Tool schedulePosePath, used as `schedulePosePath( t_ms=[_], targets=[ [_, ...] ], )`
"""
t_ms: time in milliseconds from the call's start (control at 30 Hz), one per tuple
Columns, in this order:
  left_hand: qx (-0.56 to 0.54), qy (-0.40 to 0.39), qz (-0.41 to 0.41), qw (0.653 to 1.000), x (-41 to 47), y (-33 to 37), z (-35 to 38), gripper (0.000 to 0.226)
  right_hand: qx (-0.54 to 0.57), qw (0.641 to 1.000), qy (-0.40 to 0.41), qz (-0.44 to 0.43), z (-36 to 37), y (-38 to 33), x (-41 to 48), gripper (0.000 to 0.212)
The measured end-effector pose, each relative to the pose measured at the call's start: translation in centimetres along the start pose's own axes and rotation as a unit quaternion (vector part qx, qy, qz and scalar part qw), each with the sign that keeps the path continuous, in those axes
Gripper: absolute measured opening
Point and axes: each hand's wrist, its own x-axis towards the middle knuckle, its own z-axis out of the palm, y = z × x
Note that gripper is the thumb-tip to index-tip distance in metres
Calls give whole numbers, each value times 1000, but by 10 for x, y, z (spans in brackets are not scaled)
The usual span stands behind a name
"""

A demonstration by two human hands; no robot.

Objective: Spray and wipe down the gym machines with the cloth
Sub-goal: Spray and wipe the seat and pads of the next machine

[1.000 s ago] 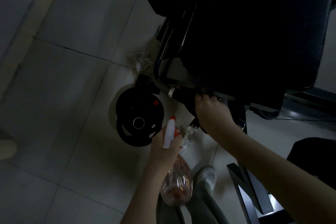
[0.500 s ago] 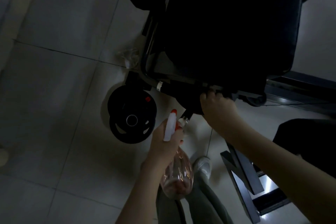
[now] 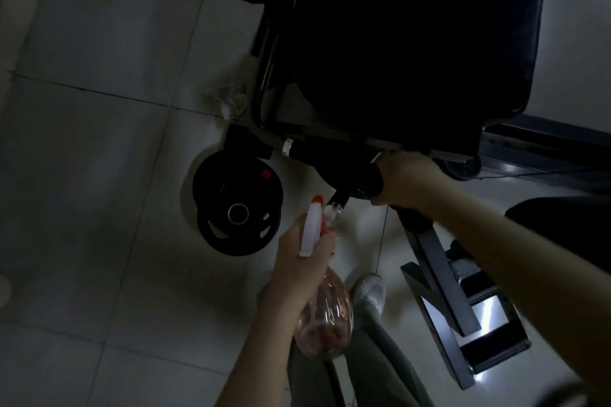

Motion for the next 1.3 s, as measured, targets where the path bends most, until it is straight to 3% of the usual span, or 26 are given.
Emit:
schedulePosePath(
  t_ms=[67, 100, 200, 267, 333, 400, 467, 533, 600, 667, 833, 900, 967, 1033, 1100, 1167, 1200, 1233, 1300],
  targets=[
    [0, -6, -17, 1000, -1, -4, 2, 19, 80, 993, -86, -3, -12, 5, 6, 53],
    [4, -10, -20, 1000, -2, -4, 3, 18, 95, 991, -91, -1, -12, 7, 5, 54],
    [36, -17, 14, 999, -3, -2, 4, 7, 79, 997, -4, 20, 3, 18, -16, 54],
    [46, -25, 20, 998, -2, -1, 4, 20, 11, 996, 82, 40, 19, 16, -32, 50],
    [40, -20, 10, 999, -1, 0, 3, 20, 22, 991, 126, 50, 26, 12, -32, 43],
    [30, -14, -4, 999, 2, -1, 3, 14, 73, 992, 90, 44, 26, 19, -20, 40],
    [27, -17, -15, 999, 2, -3, 4, 12, 152, 987, -30, 35, 23, 33, -9, 45],
    [24, -19, -17, 999, 2, -2, 4, 14, 271, 957, -84, 61, 25, 43, -6, 37],
    [20, -23, -13, 999, 3, -2, 4, 14, 432, 894, -61, 101, 32, 41, -13, 29],
    [15, -25, -10, 1000, 4, -2, 4, 20, 520, 843, -3, 138, 42, 31, -23, 21],
    [27, -28, -18, 999, 5, -5, 7, 15, 421, 883, 154, 136, 54, 18, -31, 15],
    [35, -28, -25, 999, 5, -8, 9, 11, 346, 913, 165, 139, 59, 21, -33, 16],
    [46, -28, -32, 998, 6, -12, 12, 23, 323, 922, 157, 147, 62, 22, -40, 11],
    [45, -32, -34, 998, 5, -15, 14, 26, 418, 877, 172, 164, 60, 23, -53, 5],
    [50, -46, -34, 997, 5, -15, 15, 26, 575, 779, 184, 168, 51, 25, -66, 28],
    [50, -53, -29, 997, 4, -13, 15, 30, 693, 688, 166, 134, 42, 22, -68, 34],
    [51, -52, -26, 997, 5, -13, 16, 34, 707, 684, 137, 114, 40, 17, -65, 31],
    [55, -49, -22, 997, 5, -12, 16, 40, 688, 706, 124, 114, 41, 10, -58, 29],
    [57, -43, -14, 997, 7, -11, 16, 44, 606, 760, 180, 152, 50, -3, -42, 27]
  ],
)
